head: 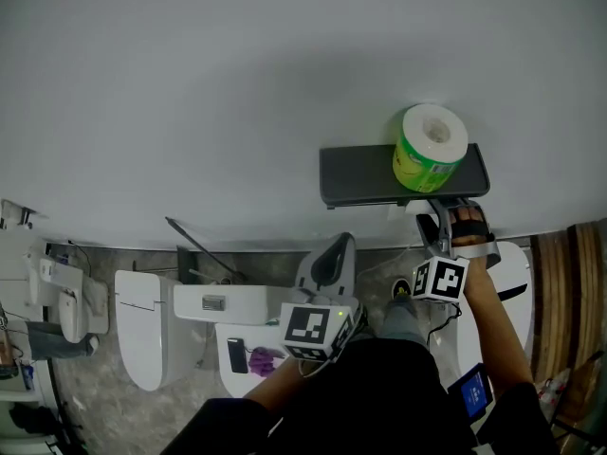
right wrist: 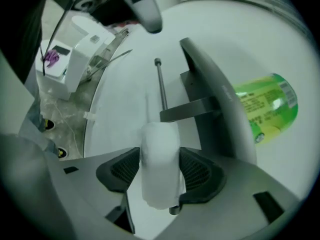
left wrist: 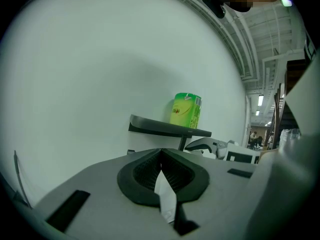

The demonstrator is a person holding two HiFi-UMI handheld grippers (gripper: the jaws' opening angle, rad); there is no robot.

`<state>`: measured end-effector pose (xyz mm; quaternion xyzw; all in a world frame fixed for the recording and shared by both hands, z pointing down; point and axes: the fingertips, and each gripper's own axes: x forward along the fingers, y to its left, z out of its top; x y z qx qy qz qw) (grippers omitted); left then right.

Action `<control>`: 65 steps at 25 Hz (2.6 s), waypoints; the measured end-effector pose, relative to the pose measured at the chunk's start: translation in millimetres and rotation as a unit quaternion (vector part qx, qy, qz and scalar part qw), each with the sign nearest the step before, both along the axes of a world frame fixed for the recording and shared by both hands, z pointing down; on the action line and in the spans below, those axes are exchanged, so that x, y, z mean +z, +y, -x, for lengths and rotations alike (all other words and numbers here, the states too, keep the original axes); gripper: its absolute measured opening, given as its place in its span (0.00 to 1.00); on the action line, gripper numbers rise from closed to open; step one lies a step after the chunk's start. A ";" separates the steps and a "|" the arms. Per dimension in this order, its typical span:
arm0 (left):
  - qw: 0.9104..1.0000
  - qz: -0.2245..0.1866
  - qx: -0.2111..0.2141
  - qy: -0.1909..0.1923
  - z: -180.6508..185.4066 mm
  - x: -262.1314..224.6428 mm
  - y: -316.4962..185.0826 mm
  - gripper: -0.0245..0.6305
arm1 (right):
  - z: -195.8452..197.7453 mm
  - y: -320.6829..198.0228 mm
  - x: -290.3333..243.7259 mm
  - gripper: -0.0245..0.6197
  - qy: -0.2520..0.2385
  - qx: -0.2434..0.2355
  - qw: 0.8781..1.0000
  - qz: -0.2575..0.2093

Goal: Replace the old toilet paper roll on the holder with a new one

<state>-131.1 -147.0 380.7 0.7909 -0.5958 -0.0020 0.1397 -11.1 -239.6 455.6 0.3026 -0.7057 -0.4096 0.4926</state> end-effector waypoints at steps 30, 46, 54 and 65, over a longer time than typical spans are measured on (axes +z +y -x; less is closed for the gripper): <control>0.999 -0.014 0.032 -0.010 -23.8 -6.5 -9.0 0.07 | -157.6 -27.7 -33.1 0.41 0.070 0.159 0.973 -0.151; 0.999 -0.027 0.041 -0.002 -35.5 -4.7 -16.6 0.07 | -127.5 17.1 -246.1 0.41 -0.110 0.027 0.933 -0.341; 0.999 -0.034 0.023 0.002 -21.0 -12.6 -13.4 0.07 | -102.3 22.7 -300.6 0.41 -0.450 -0.093 0.877 -0.141; 0.999 -0.032 -0.001 -0.003 -1.3 -16.0 -11.4 0.07 | -79.3 -53.1 -192.2 0.41 -0.676 -0.054 0.702 0.218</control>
